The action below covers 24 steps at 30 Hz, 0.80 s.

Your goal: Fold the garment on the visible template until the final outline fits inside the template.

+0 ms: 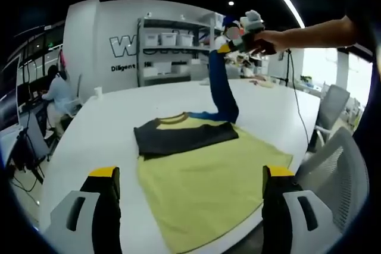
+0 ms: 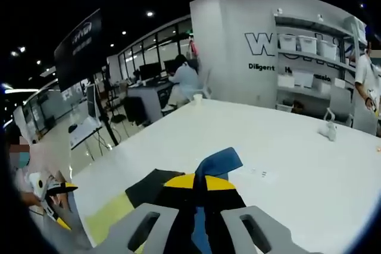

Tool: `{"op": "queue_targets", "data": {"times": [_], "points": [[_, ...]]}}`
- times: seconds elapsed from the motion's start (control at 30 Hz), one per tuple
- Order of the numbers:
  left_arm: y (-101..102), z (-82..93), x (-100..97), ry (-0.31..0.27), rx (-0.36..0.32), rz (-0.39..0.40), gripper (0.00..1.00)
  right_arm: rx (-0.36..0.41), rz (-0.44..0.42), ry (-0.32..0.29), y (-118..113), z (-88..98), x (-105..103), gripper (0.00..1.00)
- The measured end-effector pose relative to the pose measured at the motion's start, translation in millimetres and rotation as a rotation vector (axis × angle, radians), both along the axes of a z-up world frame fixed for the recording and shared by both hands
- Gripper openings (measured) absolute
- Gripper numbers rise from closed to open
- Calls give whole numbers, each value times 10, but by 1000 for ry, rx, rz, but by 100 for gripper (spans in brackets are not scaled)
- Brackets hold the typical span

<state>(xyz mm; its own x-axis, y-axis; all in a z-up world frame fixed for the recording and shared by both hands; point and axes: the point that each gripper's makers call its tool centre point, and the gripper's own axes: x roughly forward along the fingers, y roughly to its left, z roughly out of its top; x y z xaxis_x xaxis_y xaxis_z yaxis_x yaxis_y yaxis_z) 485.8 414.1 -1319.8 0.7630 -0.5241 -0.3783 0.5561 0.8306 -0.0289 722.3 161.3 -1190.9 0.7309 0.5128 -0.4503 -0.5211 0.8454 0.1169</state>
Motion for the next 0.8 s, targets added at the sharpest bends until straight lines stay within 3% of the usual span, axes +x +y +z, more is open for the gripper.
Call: {"op": "queue_targets", "data": {"times": [0.33,0.8], "points": [[22,17,12,6,-29,13,98,-9,59,37,561,-232,15,0],[-43,-13,0,24,-34,-10,98,-26,88,100,1030,-625,39,0]]}}
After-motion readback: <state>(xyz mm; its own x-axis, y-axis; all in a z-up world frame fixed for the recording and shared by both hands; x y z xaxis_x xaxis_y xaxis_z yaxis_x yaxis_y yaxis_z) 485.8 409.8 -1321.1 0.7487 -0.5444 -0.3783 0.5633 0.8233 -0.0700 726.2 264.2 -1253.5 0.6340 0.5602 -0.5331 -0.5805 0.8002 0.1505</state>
